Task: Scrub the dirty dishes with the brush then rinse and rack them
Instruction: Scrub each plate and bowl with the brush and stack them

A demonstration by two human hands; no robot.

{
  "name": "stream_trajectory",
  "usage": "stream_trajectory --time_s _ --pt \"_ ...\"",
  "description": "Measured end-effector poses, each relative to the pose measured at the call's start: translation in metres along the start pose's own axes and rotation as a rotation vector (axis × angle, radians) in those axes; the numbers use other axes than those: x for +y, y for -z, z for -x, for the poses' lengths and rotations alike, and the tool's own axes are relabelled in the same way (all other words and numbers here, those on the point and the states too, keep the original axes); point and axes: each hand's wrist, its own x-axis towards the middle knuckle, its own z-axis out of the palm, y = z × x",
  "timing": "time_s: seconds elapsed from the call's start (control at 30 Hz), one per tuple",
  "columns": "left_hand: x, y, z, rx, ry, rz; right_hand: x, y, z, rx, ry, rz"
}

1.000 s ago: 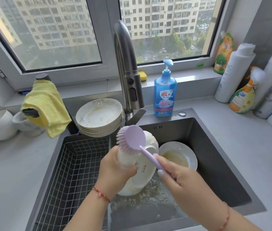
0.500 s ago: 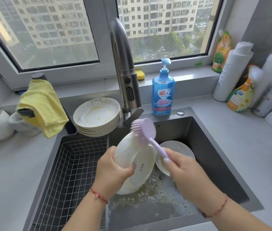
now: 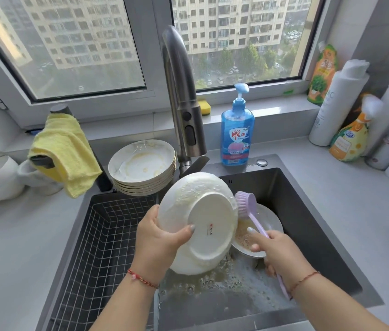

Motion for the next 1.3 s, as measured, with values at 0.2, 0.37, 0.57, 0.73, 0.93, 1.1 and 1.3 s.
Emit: stream_trajectory --time_s 0.2,0.37,0.57,0.73,0.93,1.1,1.3 --pt "-0.001 -0.007 -0.002 -0.007 0.102 0.370 0.004 -0.013 0.002 -0.160 -0.048 -0.232" --pt "0.000 -0.005 -0.002 -0.077 0.101 0.413 0.001 -0.016 0.002 -0.220 -0.019 -0.366" --pt "-0.001 0.006 -0.008 -0.146 0.185 0.276 -0.013 -0.003 0.001 -0.204 0.090 -0.268" --pt "0.005 0.016 -0.019 -0.254 0.135 -0.014 -0.019 0.003 -0.008 -0.215 0.154 0.012" --pt "0.011 0.017 -0.026 -0.432 0.059 -0.334 -0.020 0.007 -0.015 -0.231 0.313 0.249" --pt "0.011 0.007 -0.019 -0.470 -0.043 -0.469 -0.023 0.004 -0.015 -0.141 0.420 0.440" --pt "0.003 0.008 -0.015 -0.256 -0.024 -0.407 -0.026 0.001 -0.010 0.033 0.379 0.207"
